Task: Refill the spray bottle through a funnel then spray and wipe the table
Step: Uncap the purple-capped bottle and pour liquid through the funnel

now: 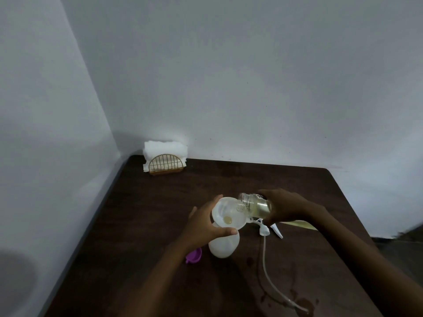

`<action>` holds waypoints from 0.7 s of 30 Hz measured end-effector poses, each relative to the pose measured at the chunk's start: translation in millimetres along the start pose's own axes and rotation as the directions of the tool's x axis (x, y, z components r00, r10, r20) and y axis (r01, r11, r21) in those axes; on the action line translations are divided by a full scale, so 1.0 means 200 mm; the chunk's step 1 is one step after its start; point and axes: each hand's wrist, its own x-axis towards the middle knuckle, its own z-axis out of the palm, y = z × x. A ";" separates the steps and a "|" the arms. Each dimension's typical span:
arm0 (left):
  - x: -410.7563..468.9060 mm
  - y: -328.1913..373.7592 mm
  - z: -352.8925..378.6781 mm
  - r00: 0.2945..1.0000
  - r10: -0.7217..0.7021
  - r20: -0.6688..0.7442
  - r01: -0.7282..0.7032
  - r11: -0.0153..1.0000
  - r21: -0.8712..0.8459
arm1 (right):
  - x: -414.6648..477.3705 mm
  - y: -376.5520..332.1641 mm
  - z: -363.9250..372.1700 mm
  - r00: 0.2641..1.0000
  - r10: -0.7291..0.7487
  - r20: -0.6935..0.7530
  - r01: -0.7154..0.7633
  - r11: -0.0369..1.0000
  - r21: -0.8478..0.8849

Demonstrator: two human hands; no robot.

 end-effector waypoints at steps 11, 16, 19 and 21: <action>0.00 0.00 0.00 1.000 0.006 -0.007 -0.006 1.000 0.006 | 0.00 0.00 0.00 1.000 -0.007 -0.010 0.006 1.000 -0.009; -0.01 0.00 0.00 1.000 0.009 -0.017 -0.009 1.000 0.004 | 0.00 0.00 0.00 1.000 -0.007 -0.008 0.007 1.000 -0.007; -0.01 0.00 0.00 1.000 0.019 -0.014 -0.019 1.000 0.006 | 0.00 0.00 0.01 1.000 -0.007 -0.004 0.007 1.000 0.003; -0.01 0.00 0.00 1.000 0.021 -0.002 -0.021 1.000 0.004 | 0.00 0.00 0.01 1.000 -0.007 0.000 0.007 1.000 0.003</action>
